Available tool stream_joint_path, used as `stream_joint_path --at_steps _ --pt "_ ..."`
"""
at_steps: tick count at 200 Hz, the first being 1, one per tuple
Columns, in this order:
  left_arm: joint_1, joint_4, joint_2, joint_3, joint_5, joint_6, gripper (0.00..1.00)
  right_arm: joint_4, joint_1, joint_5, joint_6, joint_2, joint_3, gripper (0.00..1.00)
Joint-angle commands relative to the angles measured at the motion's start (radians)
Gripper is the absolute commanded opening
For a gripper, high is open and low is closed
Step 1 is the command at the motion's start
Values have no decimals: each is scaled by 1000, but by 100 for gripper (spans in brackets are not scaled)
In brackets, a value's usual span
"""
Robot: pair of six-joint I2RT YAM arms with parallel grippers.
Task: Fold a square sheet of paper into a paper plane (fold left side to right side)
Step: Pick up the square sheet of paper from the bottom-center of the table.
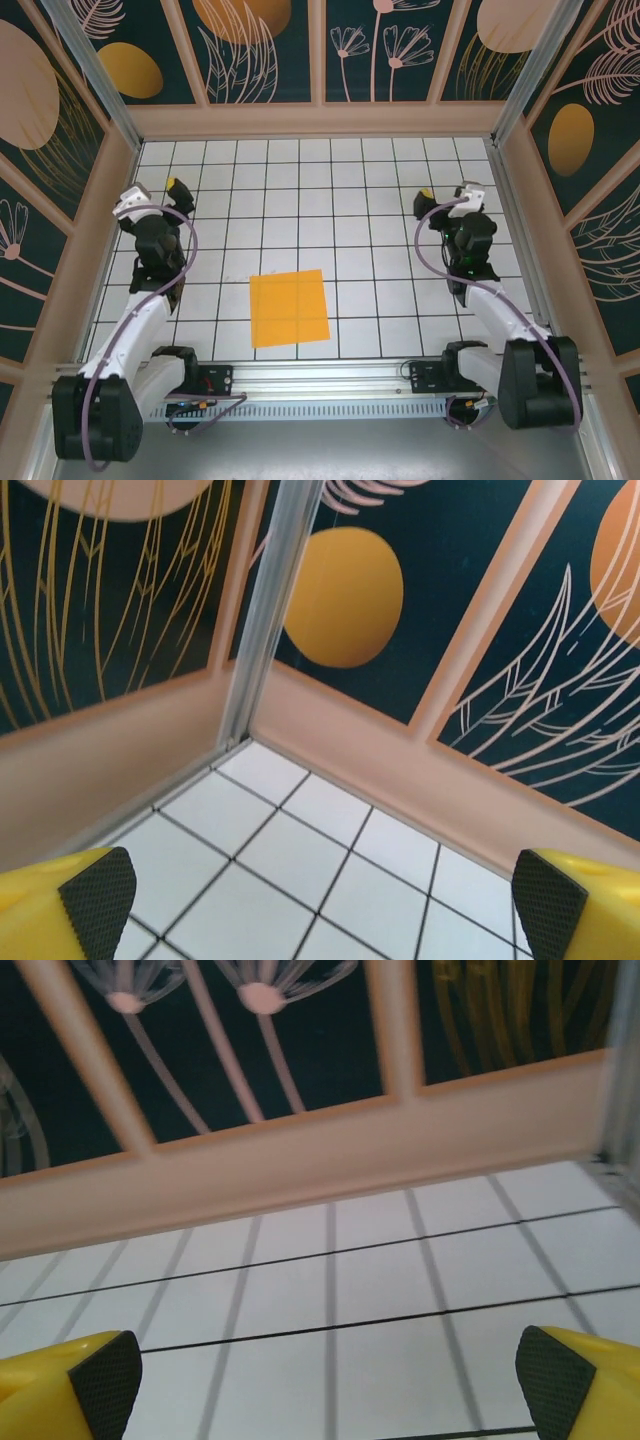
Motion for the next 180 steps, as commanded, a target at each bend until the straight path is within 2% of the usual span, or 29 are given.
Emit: stream_joint_path --at_steps 1,20,57,78,109,118,138,159,180 --pt "6 -231 -91 -46 77 -173 98 -222 117 2 99 -47 33 99" --pt "6 -275 -184 -98 154 -272 99 -300 229 0 187 -49 57 99" --pt "6 -357 -188 -117 563 -353 98 -435 465 11 321 44 135 99" --pt "-5 -449 -157 -114 724 -370 99 -514 566 11 379 136 200 99" --pt "-97 -658 -164 -92 721 -350 98 -606 651 -10 428 277 285 99" --pt "-136 -695 -157 -93 721 -356 98 -619 659 -23 434 314 305 96" --pt "-232 -726 -116 -99 726 -381 94 -650 663 -30 449 386 348 92" --pt "-359 -761 -37 -77 669 -387 91 -672 671 -29 445 444 389 90" --pt "-445 -786 51 -48 636 -388 88 -701 677 -23 443 493 423 87"
